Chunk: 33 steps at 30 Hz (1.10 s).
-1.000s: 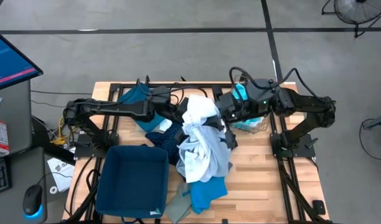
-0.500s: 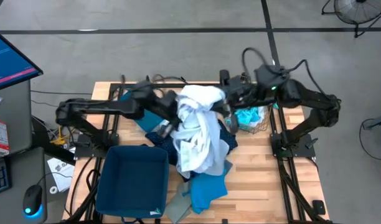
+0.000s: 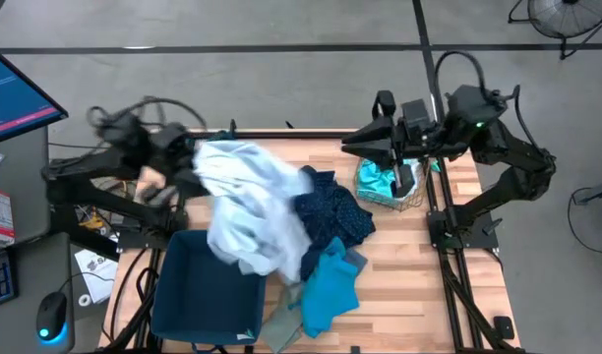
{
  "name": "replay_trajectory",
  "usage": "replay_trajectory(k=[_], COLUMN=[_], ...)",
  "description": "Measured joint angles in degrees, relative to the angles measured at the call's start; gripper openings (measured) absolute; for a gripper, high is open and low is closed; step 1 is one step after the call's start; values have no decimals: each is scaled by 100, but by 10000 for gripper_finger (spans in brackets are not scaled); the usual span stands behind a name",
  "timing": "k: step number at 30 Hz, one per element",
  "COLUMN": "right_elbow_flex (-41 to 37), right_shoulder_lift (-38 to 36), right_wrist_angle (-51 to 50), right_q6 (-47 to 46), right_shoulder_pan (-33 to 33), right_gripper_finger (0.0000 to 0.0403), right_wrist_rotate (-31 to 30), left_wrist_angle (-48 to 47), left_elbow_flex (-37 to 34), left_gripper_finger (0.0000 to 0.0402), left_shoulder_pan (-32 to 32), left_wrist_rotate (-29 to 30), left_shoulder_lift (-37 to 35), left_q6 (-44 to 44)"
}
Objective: Pick & Place Cloths
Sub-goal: Put the white patterned shirt into the blue basket
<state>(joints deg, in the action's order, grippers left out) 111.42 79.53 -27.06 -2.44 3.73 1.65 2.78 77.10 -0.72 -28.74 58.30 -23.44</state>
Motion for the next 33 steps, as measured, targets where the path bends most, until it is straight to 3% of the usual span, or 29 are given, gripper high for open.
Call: replay_trajectory(k=[5, 11, 17, 26, 33], right_elbow_flex=[-3, 1, -8, -4, -4], right_shoulder_lift=[93, 195, 226, 227, 229], right_wrist_angle=[-62, -130, -281, -604, -890], right_q6=[0, 0, 66, 90, 92], right_shoulder_pan=[-4, -44, -55, -52, -52], right_gripper_finger=[61, 61, 61, 60, 60], right_wrist_rotate=[-2, 0, -16, -17, -17], left_wrist_angle=[-774, -1268, -2707, -4691, -6391], left_elbow_flex=[0, 17, 2, 0, 0], left_gripper_finger=[0, 0, 0, 0, 0], left_shoulder_pan=[-305, -656, -984, -1782, -2813], left_wrist_rotate=[764, 931, 482, 511, 1389], left_shoulder_lift=[-1052, -1700, -1684, -1353, -815], left_q6=[-624, -1473, -2802, -3427, -3578])
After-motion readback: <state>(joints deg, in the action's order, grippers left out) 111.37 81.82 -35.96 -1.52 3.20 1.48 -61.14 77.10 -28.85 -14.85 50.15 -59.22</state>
